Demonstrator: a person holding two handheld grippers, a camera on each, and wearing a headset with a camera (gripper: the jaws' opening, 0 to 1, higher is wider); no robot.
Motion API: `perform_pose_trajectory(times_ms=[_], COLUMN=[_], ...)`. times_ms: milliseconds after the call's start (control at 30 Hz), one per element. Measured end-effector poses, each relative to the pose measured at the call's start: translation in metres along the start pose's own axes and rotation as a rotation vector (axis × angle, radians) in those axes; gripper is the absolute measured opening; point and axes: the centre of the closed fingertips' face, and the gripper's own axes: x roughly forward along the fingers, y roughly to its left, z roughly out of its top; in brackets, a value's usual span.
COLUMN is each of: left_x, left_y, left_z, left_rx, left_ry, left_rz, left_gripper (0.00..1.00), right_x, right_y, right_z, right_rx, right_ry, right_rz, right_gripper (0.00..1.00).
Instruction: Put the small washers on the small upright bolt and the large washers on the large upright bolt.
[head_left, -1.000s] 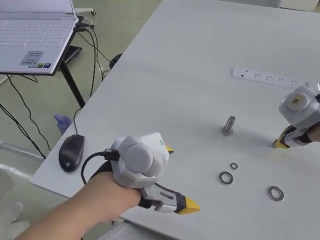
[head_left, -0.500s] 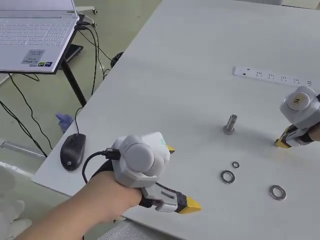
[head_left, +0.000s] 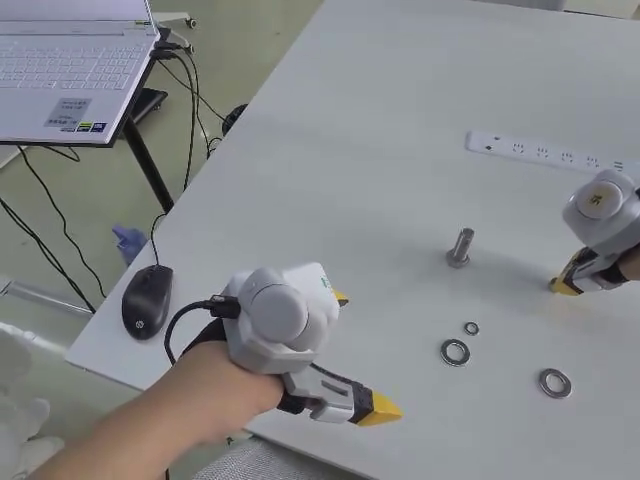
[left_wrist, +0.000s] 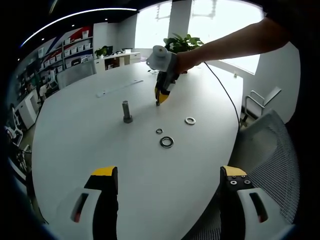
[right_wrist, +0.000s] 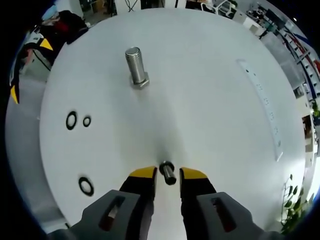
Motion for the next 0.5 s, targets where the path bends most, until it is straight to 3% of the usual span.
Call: perform_pose_trajectory(times_ms=[500], left_x=[-0.003], left_y=[-0.004], left_z=[0.004], left_rx=[0.007], left_ry=[-0.012], left_rz=[0.002], left_gripper=[0.84], right_x=[-0.013], right_y=[0.002], right_z=[0.004], right_rx=[0.007], right_ry=[-0.018], right_rz=[0.008], right_gripper=[0.24])
